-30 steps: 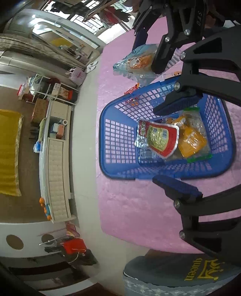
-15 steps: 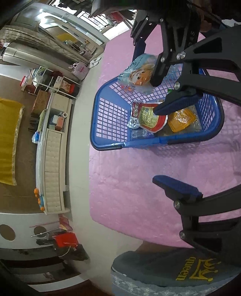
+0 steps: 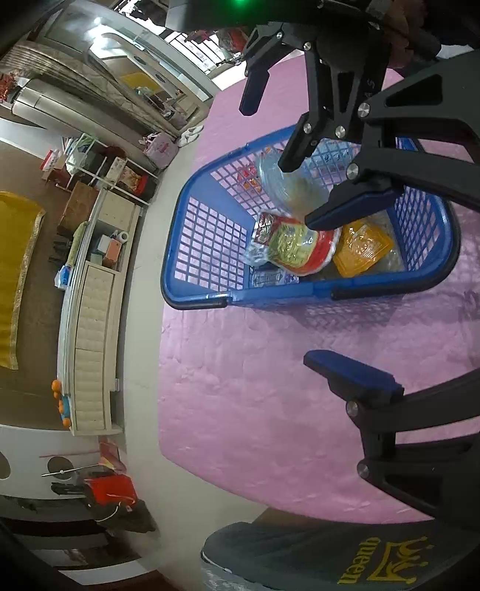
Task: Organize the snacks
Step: 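Carry the red spicy pack and bun bag over the basket and release both, then withdraw both tools from the basket toward the last two snacks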
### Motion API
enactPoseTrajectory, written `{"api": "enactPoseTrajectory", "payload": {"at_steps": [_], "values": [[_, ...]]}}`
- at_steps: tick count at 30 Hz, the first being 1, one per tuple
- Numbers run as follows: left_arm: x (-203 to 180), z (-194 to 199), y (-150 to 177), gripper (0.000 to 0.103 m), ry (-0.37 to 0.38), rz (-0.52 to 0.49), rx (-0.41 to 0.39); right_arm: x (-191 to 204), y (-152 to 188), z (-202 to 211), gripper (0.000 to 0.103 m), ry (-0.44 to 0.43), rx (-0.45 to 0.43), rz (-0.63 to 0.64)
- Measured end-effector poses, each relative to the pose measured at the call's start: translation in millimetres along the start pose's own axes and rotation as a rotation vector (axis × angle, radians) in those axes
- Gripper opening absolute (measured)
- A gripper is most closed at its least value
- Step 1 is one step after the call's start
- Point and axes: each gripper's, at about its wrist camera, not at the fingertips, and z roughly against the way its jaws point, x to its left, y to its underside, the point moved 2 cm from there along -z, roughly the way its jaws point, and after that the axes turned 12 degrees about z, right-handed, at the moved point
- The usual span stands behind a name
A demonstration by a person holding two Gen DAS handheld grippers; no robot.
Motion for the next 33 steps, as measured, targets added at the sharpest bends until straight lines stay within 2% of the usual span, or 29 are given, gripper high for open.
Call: {"api": "enactPoseTrajectory", "payload": {"at_steps": [8,10,16,25,33], "values": [[-24,38,13,0.067,-0.003,-0.039,-0.037,-10,19,47,0.089,-0.017,-0.061,-0.030],[-39,49,17,0.073,-0.001,-0.063,-0.058,-17,24,60,0.089,-0.020,-0.082,-0.045],[-86,68,33,0.077,0.012,-0.134,-0.084,-43,52,102,0.089,-0.029,-0.136,-0.090],[-159,59,67,0.079,0.032,-0.236,-0.053,-92,108,124,0.089,-0.030,-0.148,-0.189],[-191,34,89,0.079,0.034,-0.264,-0.007,-118,155,119,0.089,-0.054,-0.132,-0.245]]}}
